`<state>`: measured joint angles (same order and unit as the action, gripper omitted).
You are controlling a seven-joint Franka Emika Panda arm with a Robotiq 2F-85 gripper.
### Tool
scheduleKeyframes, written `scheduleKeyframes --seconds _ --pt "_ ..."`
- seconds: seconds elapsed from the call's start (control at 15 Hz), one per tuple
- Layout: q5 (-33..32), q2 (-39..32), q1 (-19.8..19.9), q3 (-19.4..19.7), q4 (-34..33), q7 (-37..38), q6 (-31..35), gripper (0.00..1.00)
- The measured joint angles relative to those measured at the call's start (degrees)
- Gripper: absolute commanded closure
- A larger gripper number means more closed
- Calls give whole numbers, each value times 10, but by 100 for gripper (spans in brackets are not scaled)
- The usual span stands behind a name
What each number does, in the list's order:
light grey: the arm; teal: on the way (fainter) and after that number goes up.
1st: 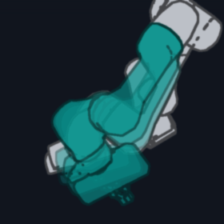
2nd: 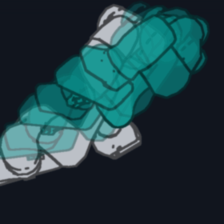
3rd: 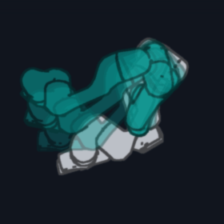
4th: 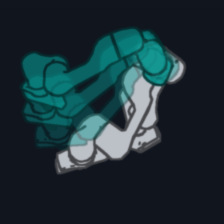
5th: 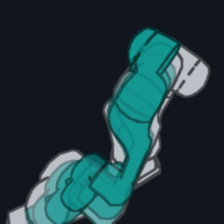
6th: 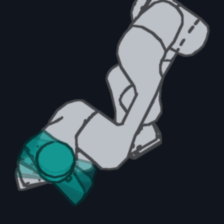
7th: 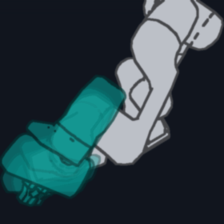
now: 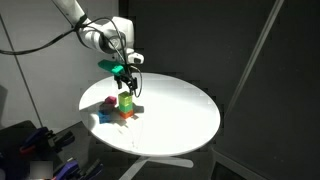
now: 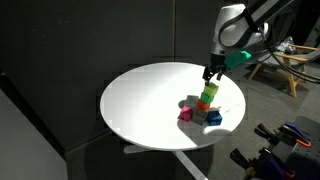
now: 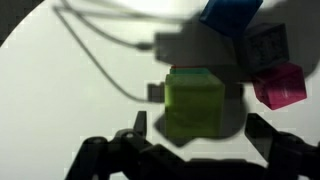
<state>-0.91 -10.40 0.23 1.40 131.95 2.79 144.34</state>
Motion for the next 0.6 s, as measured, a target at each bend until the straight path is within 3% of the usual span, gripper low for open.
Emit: scheduleKeyframes --seconds 0.6 --pt "-1 -15 0 0 2 -28 16 0"
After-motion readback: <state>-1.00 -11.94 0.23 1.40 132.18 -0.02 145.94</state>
